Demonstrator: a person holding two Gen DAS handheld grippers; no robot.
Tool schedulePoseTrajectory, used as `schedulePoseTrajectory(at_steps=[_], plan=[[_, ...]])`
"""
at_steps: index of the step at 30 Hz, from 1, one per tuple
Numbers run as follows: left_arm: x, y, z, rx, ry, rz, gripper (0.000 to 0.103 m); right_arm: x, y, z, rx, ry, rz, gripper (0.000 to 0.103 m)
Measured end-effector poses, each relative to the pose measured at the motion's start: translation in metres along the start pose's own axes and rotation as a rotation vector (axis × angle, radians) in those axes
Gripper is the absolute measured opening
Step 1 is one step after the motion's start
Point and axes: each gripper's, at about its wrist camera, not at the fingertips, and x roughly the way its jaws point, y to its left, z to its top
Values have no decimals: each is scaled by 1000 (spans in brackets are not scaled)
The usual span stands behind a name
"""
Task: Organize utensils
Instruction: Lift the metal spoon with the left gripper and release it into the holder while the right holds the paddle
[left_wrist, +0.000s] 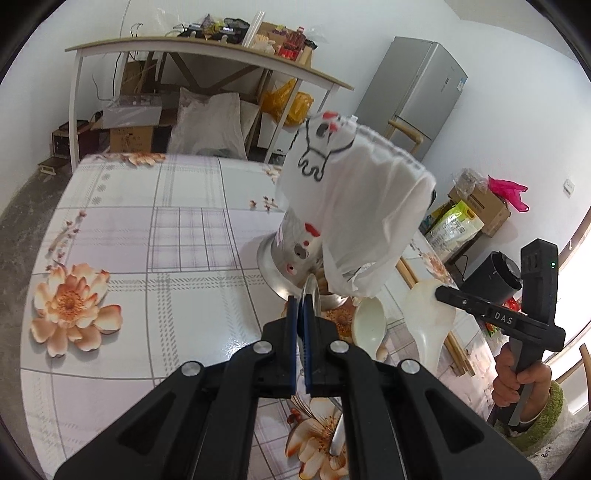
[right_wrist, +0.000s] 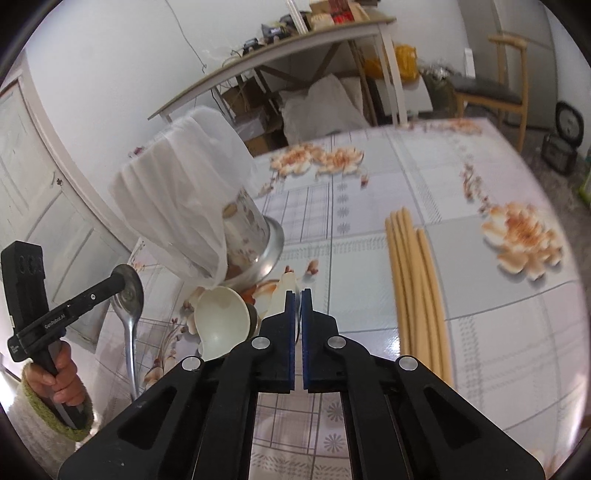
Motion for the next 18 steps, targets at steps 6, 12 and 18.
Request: schedulePoseTrajectory(at_steps=[6, 12, 18], plan=[[-22, -11, 3, 18, -43, 23, 2, -25, 12, 1, -45, -57, -36, 1], [-45, -25, 5, 51, -89, 38, 2, -43, 20, 3, -79, -113, -50, 1], [-60, -33, 11, 67, -131, 40, 2, -58, 28, 8, -100, -155, -45, 1]])
